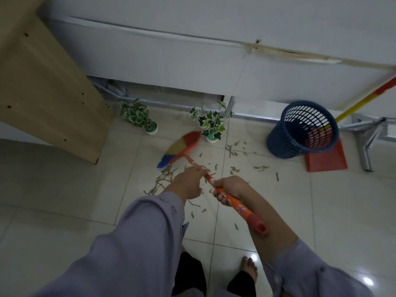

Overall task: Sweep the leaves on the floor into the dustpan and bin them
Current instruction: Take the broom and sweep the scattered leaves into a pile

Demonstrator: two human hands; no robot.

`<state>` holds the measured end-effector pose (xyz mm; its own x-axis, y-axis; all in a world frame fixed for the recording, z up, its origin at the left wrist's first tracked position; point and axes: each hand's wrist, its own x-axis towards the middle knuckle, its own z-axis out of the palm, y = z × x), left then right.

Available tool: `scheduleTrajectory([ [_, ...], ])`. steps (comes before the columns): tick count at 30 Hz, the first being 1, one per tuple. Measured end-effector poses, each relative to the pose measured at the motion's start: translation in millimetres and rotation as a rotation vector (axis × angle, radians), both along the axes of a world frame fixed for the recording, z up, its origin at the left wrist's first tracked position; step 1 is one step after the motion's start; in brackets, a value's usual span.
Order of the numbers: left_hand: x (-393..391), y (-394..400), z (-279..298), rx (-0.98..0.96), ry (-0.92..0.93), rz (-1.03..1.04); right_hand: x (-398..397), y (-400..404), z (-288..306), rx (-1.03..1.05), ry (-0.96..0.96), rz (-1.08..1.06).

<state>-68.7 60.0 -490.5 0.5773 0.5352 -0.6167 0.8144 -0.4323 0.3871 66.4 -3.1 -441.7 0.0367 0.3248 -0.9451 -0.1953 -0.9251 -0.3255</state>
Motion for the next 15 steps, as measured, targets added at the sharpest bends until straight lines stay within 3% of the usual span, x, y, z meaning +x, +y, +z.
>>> scheduleTrajectory([
  [4, 4.1, -27.9, 4.9, -0.016, 0.029, -0.034, 5.4, -23.7, 19.6, -0.037, 0.012, 0.063],
  [10, 5.7, -50.4, 25.5, -0.048, 0.001, 0.091, 15.8, -38.9, 67.6, 0.003, -0.049, 0.258],
  [15, 13.8, -64.4, 37.5, -0.045, 0.003, 0.191, 20.1, -50.4, 65.7, 0.058, -0.074, 0.341],
])
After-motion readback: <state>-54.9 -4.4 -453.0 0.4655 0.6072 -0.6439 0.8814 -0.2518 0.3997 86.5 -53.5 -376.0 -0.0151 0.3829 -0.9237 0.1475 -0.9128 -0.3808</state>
